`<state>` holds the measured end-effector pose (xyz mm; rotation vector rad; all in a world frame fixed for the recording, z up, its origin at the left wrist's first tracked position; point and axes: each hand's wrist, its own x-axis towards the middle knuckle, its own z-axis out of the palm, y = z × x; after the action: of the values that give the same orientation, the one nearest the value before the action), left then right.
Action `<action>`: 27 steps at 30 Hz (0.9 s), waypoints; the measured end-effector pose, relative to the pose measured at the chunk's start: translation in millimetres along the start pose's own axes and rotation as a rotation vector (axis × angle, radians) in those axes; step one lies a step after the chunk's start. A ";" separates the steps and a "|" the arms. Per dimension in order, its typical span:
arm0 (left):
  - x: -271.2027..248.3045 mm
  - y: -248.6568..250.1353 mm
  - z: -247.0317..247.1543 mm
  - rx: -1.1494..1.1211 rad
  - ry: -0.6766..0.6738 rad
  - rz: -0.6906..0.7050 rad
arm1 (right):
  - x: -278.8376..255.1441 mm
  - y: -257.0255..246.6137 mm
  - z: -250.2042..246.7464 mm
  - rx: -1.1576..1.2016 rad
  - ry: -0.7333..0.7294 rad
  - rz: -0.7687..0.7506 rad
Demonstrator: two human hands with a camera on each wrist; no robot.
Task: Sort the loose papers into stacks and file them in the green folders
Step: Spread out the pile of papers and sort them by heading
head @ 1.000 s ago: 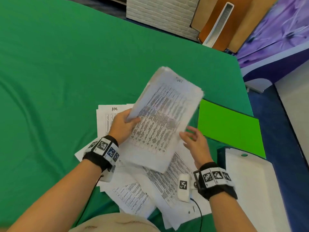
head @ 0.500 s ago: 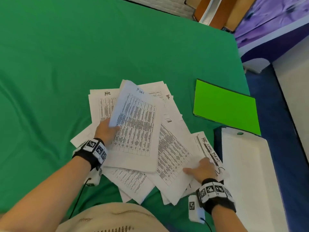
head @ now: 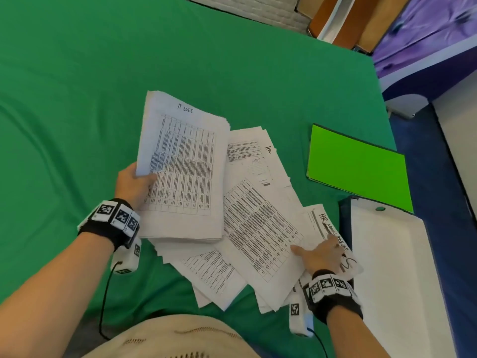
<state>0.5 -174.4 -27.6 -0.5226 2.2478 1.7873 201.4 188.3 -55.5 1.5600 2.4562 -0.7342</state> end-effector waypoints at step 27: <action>-21.3 -17.4 -20.5 -0.029 0.066 -0.026 | 13.0 -43.6 -53.1 0.261 0.082 -0.591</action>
<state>27.9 -194.8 -30.1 -0.6215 2.2503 1.8185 164.4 209.0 0.1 0.9193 3.0164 -1.1291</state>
